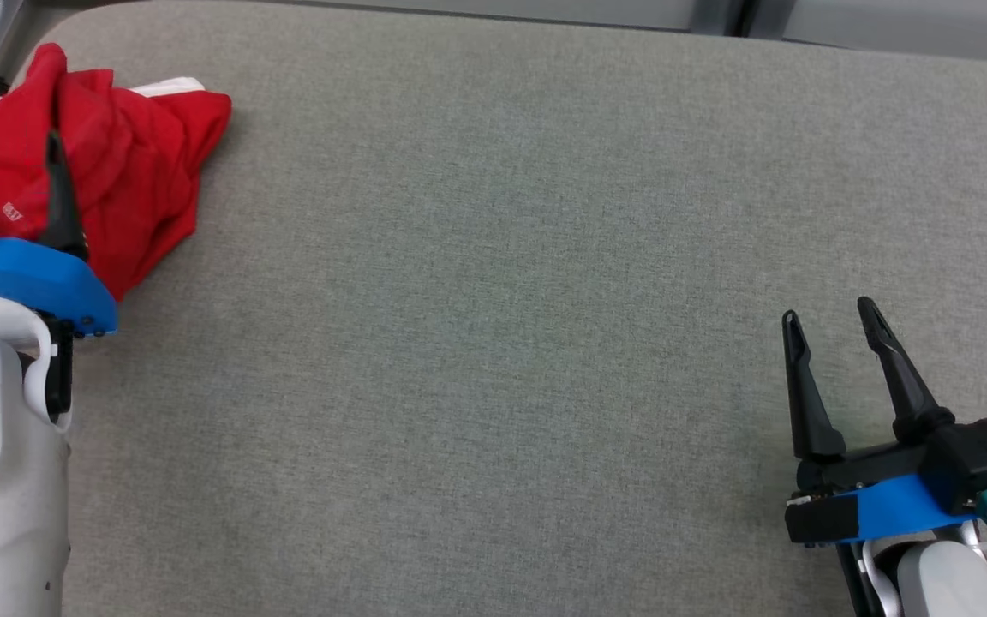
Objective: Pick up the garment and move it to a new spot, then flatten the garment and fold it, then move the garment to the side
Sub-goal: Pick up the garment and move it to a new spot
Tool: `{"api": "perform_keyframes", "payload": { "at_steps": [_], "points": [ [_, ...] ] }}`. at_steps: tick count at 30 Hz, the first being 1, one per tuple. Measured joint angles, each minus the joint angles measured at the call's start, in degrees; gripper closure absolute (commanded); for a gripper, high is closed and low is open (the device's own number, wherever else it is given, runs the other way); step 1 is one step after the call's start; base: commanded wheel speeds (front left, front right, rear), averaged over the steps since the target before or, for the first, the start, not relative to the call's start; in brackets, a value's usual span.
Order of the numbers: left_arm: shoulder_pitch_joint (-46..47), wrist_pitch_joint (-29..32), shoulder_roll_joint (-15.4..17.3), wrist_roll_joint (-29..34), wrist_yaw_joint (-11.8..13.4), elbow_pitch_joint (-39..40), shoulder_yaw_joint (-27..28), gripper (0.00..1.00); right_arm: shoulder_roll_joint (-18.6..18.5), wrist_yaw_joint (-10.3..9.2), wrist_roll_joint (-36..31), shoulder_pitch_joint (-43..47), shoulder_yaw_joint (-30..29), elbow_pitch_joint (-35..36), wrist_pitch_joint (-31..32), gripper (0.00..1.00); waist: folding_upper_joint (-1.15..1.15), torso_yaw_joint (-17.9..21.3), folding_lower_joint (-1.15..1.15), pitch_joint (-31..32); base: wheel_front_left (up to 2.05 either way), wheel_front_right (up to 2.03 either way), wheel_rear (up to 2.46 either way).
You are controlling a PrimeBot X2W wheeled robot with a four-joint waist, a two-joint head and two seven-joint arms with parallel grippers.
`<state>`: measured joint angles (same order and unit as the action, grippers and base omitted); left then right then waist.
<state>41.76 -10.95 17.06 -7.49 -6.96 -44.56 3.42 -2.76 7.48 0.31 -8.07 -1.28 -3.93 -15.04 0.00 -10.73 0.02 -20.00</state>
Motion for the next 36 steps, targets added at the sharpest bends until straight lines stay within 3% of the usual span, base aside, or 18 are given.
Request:
{"api": "perform_keyframes", "payload": {
  "at_steps": [8,17,18,19,27,36],
  "points": [
    [1.2,3.8,0.5,-1.7,-0.3,-11.8,-4.9,0.00,0.0,0.00,0.0,0.0,-0.6,0.6,0.0,0.00,0.00,0.8,-0.01,-1.6,0.00,0.00,0.00],
    [1.2,10.2,0.3,-8.3,-0.5,-18.4,-10.9,0.00,0.0,0.00,0.5,-0.6,-0.2,0.1,0.0,0.00,0.00,1.6,-0.02,-1.5,0.00,0.00,0.00],
    [1.2,10.4,0.4,-8.9,-0.5,-18.5,-11.8,0.79,0.0,0.00,0.6,-0.6,-0.2,-0.1,0.0,0.00,0.00,1.7,-0.02,-1.3,0.00,0.00,0.00],
    [1.2,10.4,0.5,-9.5,-0.5,-18.5,-12.4,1.00,0.0,0.00,0.7,-0.6,-0.2,-0.2,0.0,0.00,0.00,1.7,-0.02,-1.1,0.00,0.00,0.00],
    [1.2,5.7,2.0,-13.4,-0.5,-16.5,-16.6,1.00,0.0,0.00,2.0,-0.1,-0.3,-1.1,0.0,0.00,0.00,1.6,-0.02,2.2,0.00,0.00,0.00],
    [5.6,-1.4,4.1,-15.6,-0.5,-6.6,-22.6,1.00,0.0,0.00,5.0,2.7,0.2,-2.6,0.0,0.00,0.00,3.3,-0.03,9.0,0.00,0.00,0.00]
  ]
}}
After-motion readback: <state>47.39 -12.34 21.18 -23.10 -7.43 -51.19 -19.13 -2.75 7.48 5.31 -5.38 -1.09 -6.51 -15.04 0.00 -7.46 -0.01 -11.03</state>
